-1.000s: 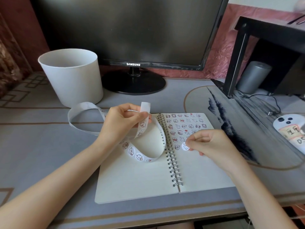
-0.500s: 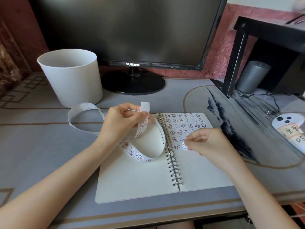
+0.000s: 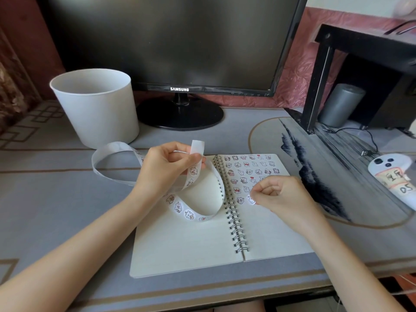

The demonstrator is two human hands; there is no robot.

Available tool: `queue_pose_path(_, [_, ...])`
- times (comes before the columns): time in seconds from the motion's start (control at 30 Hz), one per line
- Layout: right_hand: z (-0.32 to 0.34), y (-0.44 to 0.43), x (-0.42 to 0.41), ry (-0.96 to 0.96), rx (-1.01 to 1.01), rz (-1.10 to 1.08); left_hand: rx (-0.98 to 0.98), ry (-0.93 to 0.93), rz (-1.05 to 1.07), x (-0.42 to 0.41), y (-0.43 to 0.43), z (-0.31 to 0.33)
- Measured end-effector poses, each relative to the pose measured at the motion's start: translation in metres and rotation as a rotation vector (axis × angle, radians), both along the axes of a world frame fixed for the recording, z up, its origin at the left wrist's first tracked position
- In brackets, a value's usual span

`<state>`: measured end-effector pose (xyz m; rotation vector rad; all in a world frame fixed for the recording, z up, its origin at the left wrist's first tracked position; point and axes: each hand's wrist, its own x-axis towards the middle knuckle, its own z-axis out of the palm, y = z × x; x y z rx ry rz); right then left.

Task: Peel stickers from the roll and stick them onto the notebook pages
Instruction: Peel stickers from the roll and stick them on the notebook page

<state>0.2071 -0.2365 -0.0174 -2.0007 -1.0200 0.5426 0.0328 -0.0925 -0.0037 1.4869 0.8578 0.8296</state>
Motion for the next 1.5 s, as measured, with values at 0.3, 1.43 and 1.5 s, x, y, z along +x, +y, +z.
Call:
queue_pose_path(0.3, [-0.005,0.0,-0.001,-0.092,0.018,-0.004,0.01,0.013,-0.009,0.0,0.001,-0.002])
queue_pose_path(1.43, [-0.012,0.002,0.009,0.018,0.05,0.031,-0.063,-0.027,-0.048,-0.001,0.001,0.001])
queue_pose_path(1.5, [-0.014,0.002,0.01,-0.035,0.042,0.018,-0.062,-0.042,-0.066,-0.001,-0.002,0.003])
